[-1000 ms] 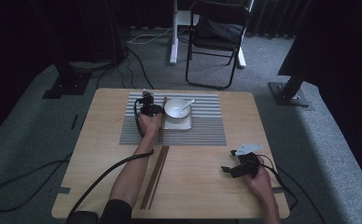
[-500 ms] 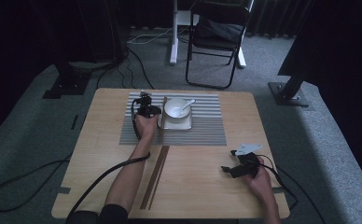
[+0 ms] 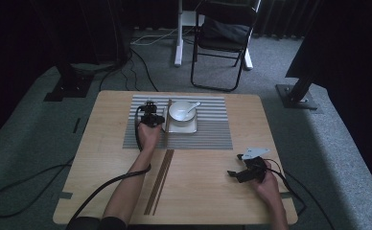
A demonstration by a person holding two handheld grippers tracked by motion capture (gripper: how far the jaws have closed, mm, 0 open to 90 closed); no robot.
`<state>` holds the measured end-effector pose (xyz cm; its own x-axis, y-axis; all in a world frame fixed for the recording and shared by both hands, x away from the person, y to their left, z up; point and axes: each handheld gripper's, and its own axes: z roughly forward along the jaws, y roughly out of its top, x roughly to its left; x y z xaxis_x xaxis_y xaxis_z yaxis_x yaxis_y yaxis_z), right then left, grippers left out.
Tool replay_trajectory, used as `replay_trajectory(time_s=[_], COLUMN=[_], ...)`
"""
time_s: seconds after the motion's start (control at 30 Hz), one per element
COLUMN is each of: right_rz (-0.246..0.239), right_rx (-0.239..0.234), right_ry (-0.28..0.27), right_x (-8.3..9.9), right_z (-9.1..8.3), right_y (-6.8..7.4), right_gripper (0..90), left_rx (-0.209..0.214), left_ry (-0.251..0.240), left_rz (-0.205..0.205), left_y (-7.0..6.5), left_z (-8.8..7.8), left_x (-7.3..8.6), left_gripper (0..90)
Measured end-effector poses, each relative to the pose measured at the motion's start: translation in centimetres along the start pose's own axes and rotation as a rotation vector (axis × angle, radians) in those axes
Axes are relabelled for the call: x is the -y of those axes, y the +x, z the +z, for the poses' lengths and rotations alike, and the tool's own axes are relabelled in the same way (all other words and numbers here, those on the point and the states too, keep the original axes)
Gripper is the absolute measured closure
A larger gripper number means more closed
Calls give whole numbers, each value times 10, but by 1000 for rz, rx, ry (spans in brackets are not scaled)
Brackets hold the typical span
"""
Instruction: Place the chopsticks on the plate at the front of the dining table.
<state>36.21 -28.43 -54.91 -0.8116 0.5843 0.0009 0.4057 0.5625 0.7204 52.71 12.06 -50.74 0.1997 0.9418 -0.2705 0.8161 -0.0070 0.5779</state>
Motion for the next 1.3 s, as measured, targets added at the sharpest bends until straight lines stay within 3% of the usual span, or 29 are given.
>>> replay_trajectory(time_s=[0.67,1.0,1.23,1.3], right_rz=[0,0,0,0], right_rx=[0,0,0,0], right_ry=[0,0,0,0], right_x=[0,0,0,0], right_z=[0,0,0,0], right_y=[0,0,0,0], right_gripper=[121,121,121,121], left_rx=[-36,-40,-16,4], left_ry=[13,5,-39,-67], left_rz=[63,70,87,103], left_y=[-12,-10,-2,0], left_z=[-5,-13,-39,-55], left_x=[10,13,16,20], left_gripper=[715,673,622,603])
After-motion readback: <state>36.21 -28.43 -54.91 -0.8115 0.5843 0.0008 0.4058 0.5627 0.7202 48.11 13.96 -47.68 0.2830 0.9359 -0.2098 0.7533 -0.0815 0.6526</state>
